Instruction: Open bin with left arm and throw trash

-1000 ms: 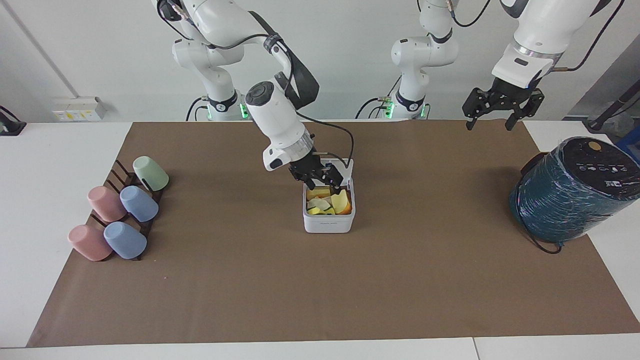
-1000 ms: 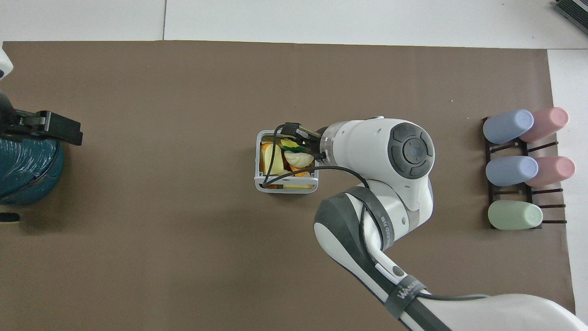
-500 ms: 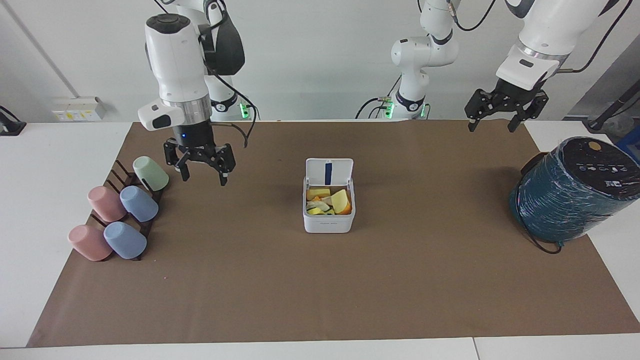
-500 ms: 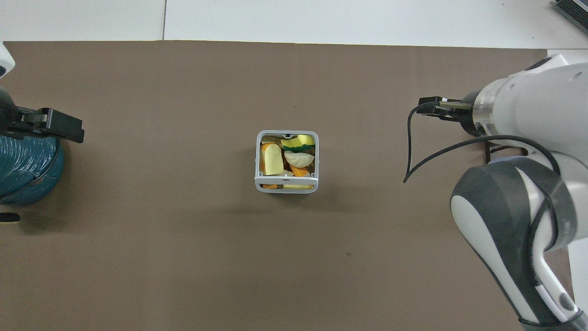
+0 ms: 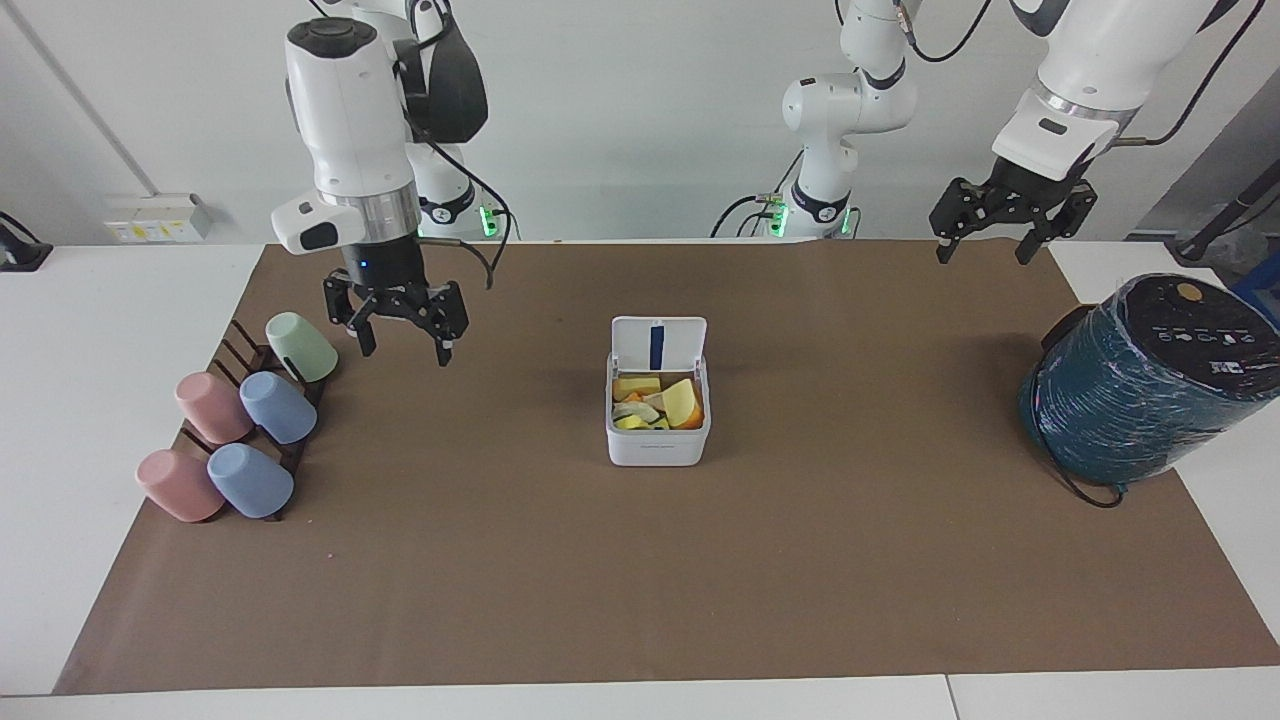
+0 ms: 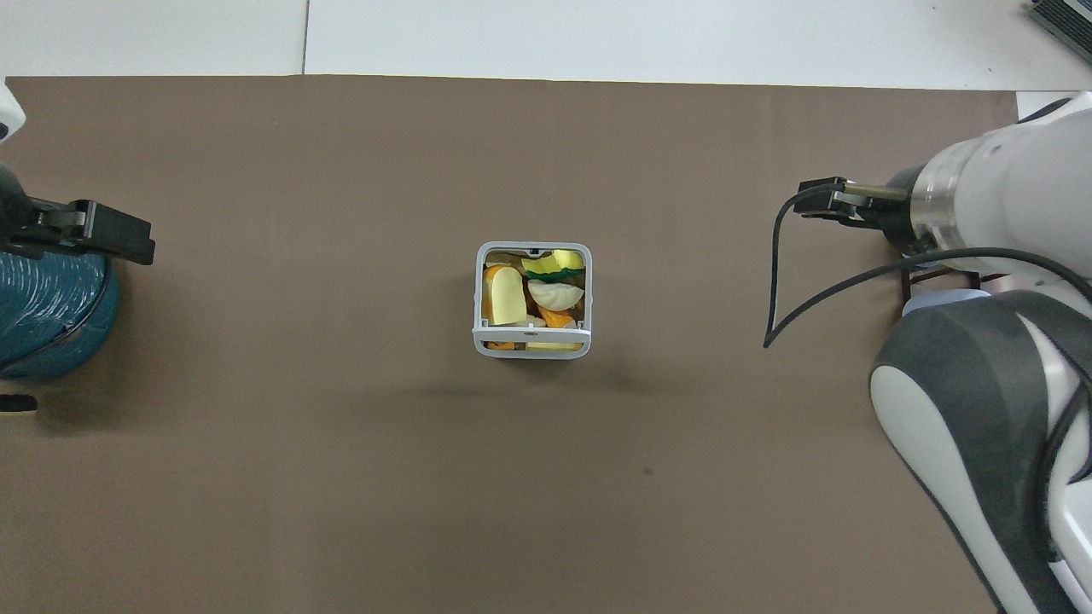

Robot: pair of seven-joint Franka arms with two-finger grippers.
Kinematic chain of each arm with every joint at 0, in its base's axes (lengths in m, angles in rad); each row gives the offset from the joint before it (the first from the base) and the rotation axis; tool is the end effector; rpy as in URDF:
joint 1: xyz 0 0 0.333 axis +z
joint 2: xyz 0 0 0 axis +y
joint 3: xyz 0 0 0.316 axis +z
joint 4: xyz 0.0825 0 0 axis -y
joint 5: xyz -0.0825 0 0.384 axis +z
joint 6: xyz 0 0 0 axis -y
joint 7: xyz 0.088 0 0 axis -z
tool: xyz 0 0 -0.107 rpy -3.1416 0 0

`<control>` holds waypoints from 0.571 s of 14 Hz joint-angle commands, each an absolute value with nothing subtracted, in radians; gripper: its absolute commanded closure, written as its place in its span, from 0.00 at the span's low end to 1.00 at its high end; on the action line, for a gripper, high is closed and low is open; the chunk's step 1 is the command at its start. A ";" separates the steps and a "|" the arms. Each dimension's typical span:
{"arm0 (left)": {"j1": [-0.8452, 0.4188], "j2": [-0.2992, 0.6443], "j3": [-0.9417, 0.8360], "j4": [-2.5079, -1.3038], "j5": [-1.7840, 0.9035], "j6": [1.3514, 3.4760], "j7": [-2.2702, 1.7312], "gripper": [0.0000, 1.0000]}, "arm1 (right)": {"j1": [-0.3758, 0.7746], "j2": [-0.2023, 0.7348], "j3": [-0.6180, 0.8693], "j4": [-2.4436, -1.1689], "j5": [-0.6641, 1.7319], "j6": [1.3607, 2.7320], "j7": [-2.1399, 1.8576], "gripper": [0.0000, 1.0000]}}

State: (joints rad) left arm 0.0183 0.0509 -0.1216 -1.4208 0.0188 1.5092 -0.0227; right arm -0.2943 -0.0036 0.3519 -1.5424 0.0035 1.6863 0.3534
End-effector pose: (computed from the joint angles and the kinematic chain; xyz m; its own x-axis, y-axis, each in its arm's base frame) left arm 0.5617 -0.0540 0.6611 0.9962 -0.0789 0.0381 -0.0785 -0.9968 -0.0117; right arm 0.5644 0.0333 0.6510 0.9465 -0.2923 0.1369 -0.2877 -0.9563 -0.0529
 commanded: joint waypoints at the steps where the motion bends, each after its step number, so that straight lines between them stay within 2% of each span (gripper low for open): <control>1: 0.031 0.026 -0.124 -1.471 0.026 1.574 -0.020 0.00 | -0.324 0.003 0.333 -1.493 0.032 1.606 0.250 0.00; 5: 0.026 0.025 -0.092 -1.473 0.026 1.549 0.013 0.00 | -0.177 -0.034 0.123 -1.508 0.017 1.578 0.117 0.00; 8: -0.037 0.021 -0.011 -1.474 0.025 1.549 0.083 0.00 | -0.132 -0.049 0.075 -1.552 0.014 1.536 0.110 0.00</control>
State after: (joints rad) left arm 0.0124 0.0502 -0.0683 -1.4405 0.0187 1.5388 0.0493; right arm -0.1609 -0.0174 0.0960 -1.5033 0.0130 1.5554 0.1296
